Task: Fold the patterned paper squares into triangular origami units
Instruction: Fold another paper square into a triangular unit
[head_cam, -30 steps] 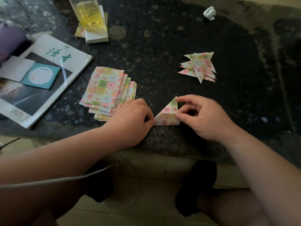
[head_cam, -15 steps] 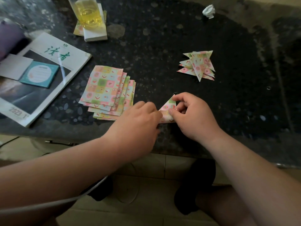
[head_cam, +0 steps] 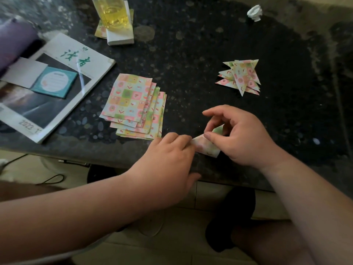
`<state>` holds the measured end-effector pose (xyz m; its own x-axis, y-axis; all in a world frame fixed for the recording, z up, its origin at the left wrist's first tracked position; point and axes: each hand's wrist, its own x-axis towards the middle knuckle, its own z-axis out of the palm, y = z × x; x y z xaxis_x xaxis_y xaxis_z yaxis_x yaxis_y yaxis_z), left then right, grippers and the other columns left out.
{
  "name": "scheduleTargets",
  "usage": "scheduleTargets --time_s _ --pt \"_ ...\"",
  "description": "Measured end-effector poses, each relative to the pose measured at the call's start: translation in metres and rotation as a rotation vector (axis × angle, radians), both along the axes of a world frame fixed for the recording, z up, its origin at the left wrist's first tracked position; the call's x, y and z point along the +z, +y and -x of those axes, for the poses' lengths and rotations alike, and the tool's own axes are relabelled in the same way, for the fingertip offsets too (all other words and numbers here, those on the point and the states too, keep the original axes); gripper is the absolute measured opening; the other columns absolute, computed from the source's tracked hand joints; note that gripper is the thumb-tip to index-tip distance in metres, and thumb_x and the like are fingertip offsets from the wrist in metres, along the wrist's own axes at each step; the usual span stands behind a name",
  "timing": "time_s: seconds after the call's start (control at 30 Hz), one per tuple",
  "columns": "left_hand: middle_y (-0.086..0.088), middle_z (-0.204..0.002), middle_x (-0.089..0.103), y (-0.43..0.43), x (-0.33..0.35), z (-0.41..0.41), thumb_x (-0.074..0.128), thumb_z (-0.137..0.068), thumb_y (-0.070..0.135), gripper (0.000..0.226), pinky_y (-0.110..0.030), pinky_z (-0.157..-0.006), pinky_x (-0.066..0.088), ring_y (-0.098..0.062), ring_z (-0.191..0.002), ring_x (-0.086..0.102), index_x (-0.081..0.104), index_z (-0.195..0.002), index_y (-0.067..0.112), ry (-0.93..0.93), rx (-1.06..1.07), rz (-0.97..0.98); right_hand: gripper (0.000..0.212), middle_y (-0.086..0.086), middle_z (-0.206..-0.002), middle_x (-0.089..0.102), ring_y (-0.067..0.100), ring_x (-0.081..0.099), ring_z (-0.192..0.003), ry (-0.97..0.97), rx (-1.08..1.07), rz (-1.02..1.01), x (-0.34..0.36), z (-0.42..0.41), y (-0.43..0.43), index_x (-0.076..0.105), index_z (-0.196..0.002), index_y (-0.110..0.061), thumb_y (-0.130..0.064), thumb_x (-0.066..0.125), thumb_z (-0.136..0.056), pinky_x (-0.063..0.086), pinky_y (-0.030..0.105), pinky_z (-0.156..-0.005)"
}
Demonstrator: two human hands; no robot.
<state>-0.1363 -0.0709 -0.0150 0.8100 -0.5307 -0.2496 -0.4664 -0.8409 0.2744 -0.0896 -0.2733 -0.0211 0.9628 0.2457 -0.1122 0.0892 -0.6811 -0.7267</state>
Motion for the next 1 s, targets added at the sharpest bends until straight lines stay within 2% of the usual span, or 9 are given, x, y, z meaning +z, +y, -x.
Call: scheduleTargets --time_s 0.13,0.23,0.33,0.43,0.53,0.63,0.77,0.9,1.0 --pt "0.011 -0.133 0.05 0.003 -0.001 -0.021 0.055 -0.101 0.035 0.035 -0.027 -0.106 0.038 -0.011 -0.121 0.045 0.058 -0.135 0.029 0.041 0.073 0.13 0.033 -0.018 -0.092 0.069 -0.004 0.063 -0.092 0.088 0.024 0.024 -0.003 -0.002 0.003 0.067 -0.12 -0.035 -0.027 0.078 -0.09 0.048 0.014 -0.078" --pt "0.013 -0.12 0.054 0.006 -0.001 -0.029 0.061 -0.099 0.029 0.027 -0.018 -0.093 0.036 -0.008 -0.113 0.047 0.061 -0.126 0.031 0.106 0.161 0.188 0.023 -0.014 -0.095 0.07 0.0 0.067 -0.089 0.15 0.026 -0.033 0.003 -0.004 0.001 0.07 -0.113 -0.035 -0.037 0.074 -0.091 0.052 0.014 -0.074" --pt "0.013 -0.115 0.056 0.006 -0.003 -0.032 0.062 -0.099 0.028 0.022 -0.02 -0.09 0.038 -0.006 -0.107 0.048 0.063 -0.121 0.031 0.141 0.176 0.185 0.02 -0.016 -0.095 0.071 -0.001 0.067 -0.091 0.144 0.055 -0.012 0.007 -0.003 -0.003 0.07 -0.109 -0.035 -0.041 0.073 -0.09 0.05 0.012 -0.073" --pt "0.011 -0.113 0.058 0.006 -0.005 -0.034 0.059 -0.1 0.03 0.018 -0.027 -0.094 0.046 -0.01 -0.108 0.052 0.069 -0.115 0.029 0.143 0.161 0.148 0.017 -0.018 -0.095 0.071 -0.004 0.064 -0.094 0.115 0.059 0.023 0.008 -0.001 -0.005 0.07 -0.107 -0.036 -0.036 0.074 -0.091 0.048 0.012 -0.075" --pt "0.01 -0.111 0.058 0.006 -0.005 -0.035 0.06 -0.1 0.031 0.017 -0.028 -0.093 0.048 -0.01 -0.105 0.053 0.07 -0.112 0.028 0.147 0.16 0.145 0.017 -0.019 -0.1 0.07 -0.003 0.064 -0.096 0.199 0.04 0.062 0.005 -0.002 -0.003 0.072 -0.11 -0.035 -0.029 0.072 -0.094 0.05 0.015 -0.078" --pt "0.011 -0.111 0.058 0.006 -0.005 -0.035 0.061 -0.099 0.032 0.016 -0.029 -0.094 0.049 -0.009 -0.106 0.052 0.071 -0.111 0.028 0.15 0.159 0.146 0.024 -0.015 -0.102 0.07 0.004 0.066 -0.098 0.303 -0.102 0.045 0.003 -0.01 0.0 0.072 -0.103 -0.035 -0.014 0.064 -0.094 0.054 0.023 -0.082" --pt "0.011 -0.122 0.05 0.007 -0.003 -0.033 0.058 -0.098 0.045 0.032 -0.026 -0.1 0.04 -0.011 -0.115 0.044 0.063 -0.126 0.031 0.076 0.017 0.06 0.028 -0.015 -0.1 0.065 0.006 0.062 -0.092 0.277 -0.121 0.19 0.006 -0.016 0.0 0.072 -0.102 -0.034 -0.01 0.06 -0.092 0.05 0.022 -0.074" --pt "0.003 -0.143 0.043 0.01 -0.004 -0.015 0.047 -0.09 0.068 0.068 -0.042 -0.105 0.041 -0.022 -0.126 0.042 0.05 -0.144 0.026 -0.077 -0.11 -0.141 0.048 -0.013 -0.095 0.05 0.01 0.054 -0.092 0.229 0.024 0.348 0.012 -0.008 -0.002 0.068 -0.132 -0.034 -0.012 0.058 -0.092 0.051 0.033 -0.087" --pt "0.002 -0.156 0.041 0.014 -0.007 -0.007 0.031 -0.088 0.072 0.084 -0.045 -0.104 0.043 -0.022 -0.133 0.043 0.045 -0.15 0.017 -0.055 -0.132 -0.191 0.06 -0.014 -0.095 0.045 0.013 0.051 -0.098 0.281 0.132 0.456 0.015 0.004 0.001 0.055 -0.142 -0.049 -0.014 0.048 -0.094 0.052 0.037 -0.087"
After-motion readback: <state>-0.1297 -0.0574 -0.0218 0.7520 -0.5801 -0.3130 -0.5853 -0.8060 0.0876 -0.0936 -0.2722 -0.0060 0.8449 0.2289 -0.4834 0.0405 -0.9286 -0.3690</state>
